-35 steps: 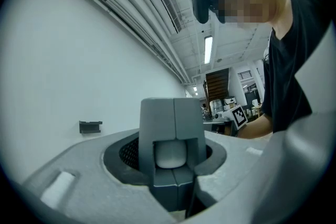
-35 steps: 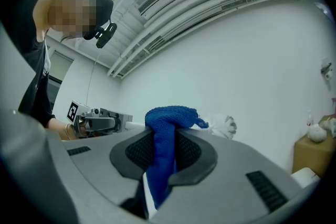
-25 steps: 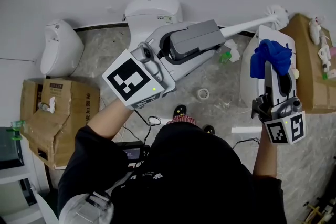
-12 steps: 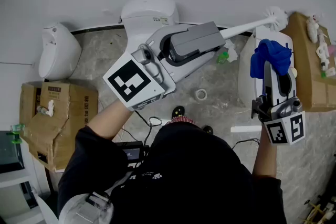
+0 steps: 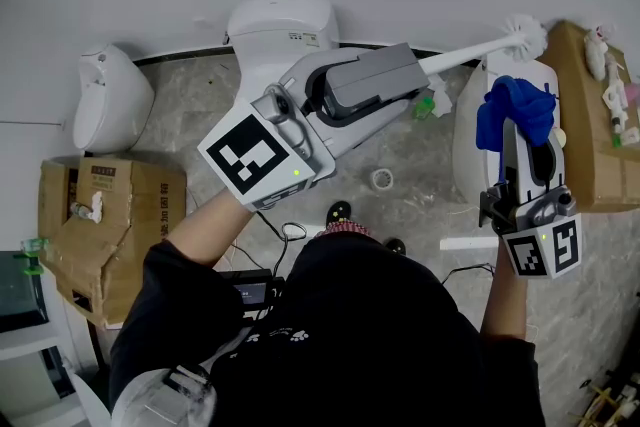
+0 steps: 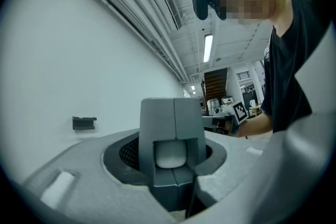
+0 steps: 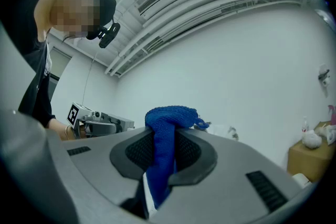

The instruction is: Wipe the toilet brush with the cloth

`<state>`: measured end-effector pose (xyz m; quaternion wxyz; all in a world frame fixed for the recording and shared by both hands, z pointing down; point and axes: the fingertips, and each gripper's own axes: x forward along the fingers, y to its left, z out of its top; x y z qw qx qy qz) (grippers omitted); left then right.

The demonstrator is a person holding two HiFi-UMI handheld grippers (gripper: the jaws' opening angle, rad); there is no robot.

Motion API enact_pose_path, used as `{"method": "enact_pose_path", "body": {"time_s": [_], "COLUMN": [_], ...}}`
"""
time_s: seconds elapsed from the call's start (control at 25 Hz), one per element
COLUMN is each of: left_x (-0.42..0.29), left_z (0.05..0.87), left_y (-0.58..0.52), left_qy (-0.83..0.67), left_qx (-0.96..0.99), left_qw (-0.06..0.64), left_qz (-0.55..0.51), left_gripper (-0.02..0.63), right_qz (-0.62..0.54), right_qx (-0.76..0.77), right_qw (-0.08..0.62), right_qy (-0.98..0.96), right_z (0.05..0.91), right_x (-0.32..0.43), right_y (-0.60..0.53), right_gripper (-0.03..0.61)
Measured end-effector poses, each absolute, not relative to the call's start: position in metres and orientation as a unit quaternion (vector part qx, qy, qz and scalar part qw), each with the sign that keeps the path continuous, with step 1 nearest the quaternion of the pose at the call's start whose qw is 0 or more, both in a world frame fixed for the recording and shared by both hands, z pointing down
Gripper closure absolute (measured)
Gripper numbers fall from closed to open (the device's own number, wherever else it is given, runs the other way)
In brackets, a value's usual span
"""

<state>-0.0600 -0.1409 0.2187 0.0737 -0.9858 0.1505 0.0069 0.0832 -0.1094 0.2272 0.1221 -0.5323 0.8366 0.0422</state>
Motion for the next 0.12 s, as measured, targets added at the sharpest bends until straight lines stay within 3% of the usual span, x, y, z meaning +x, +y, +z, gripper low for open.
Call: {"method": "enact_pose_path", "body": {"time_s": [0.12], "left_x": [-0.0579], "left_z": [0.2196], "left_y": [-0.1428], "left_qy": [0.15], "left_qx": [-0.986], "left_qw": [0.072], "left_qz": [0.007], "left_gripper": [0.434], "right_qz": [0.042], "right_qx": [-0.529], "right_qw": [0.121], "right_qy": [0.839], "right_z": [0.2281], "right_x": [0.0838], "right_y": [-0.1106], "right_gripper": [0.502]}}
